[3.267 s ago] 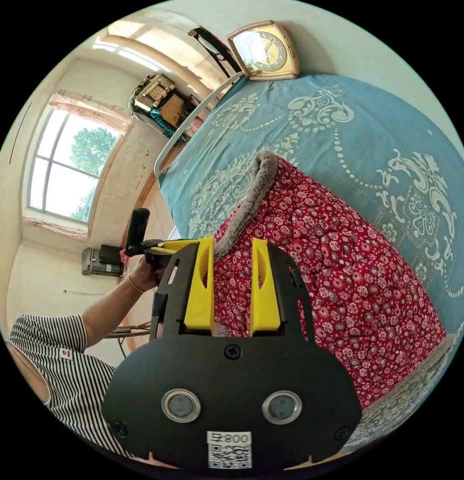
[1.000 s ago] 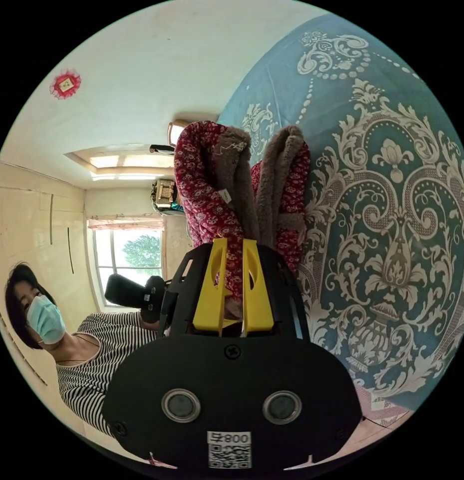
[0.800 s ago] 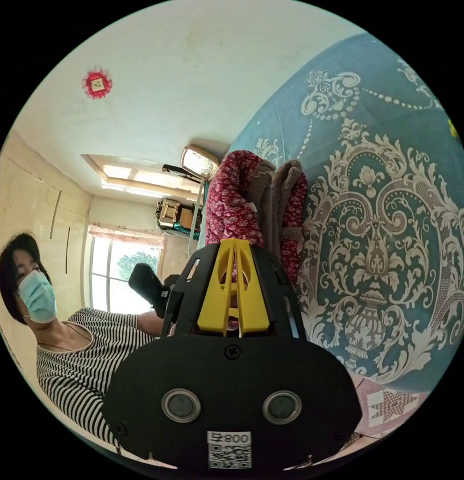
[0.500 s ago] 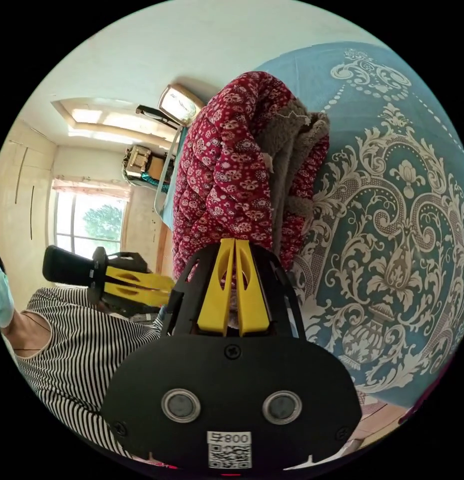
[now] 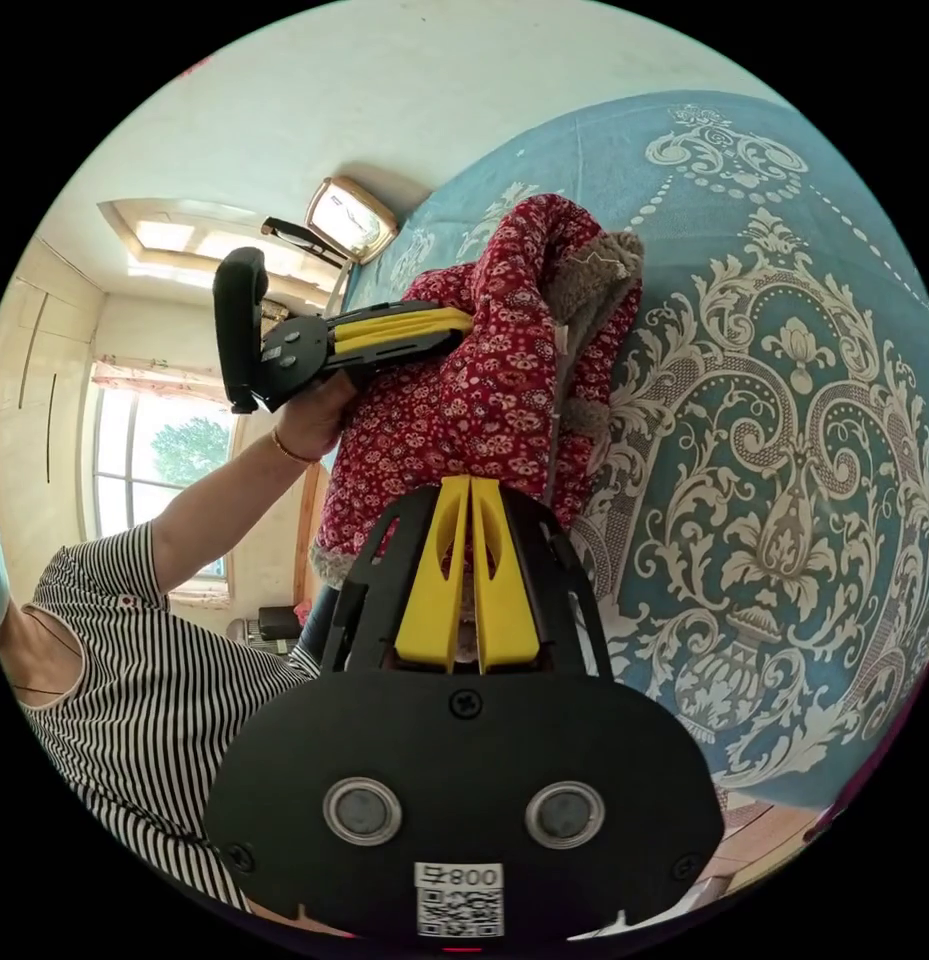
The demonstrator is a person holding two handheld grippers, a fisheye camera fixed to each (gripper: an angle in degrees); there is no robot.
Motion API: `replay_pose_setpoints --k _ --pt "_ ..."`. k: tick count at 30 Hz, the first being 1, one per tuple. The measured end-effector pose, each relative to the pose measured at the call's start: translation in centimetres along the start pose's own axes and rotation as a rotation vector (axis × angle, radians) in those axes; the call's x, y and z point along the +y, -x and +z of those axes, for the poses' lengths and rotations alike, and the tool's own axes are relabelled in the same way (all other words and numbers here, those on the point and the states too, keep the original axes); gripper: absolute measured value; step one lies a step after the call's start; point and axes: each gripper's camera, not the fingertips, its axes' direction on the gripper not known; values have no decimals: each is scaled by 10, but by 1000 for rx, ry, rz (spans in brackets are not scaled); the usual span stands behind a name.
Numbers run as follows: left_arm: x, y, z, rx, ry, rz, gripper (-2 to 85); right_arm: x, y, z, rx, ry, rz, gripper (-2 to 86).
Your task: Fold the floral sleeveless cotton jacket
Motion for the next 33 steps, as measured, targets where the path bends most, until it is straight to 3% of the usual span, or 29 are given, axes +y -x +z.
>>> replay_pose_setpoints --k 6,9,14,17,20,27,33 --pt "9 8 2 60 -27 -28 2 -15 76 -34 73 -131 -127 0" --pt "14 3 3 29 -37 -11 1 -56 99 -27 229 -170 -143 1" --pt "62 6 -49 75 -235 -53 1 -102 78 32 310 -21 -45 0" --pt "114 -11 -67 165 -276 -59 2 -91 86 39 320 -54 -42 1" --pt "146 -33 -28 133 -148 -75 2 -85 99 45 331 -52 -54 1" --pt "154 -20 8 166 -117 -138 2 -67 141 25 299 -49 -74 1" --pt "173 -6 26 189 -136 -191 1 46 214 -3 189 -107 -176 1"
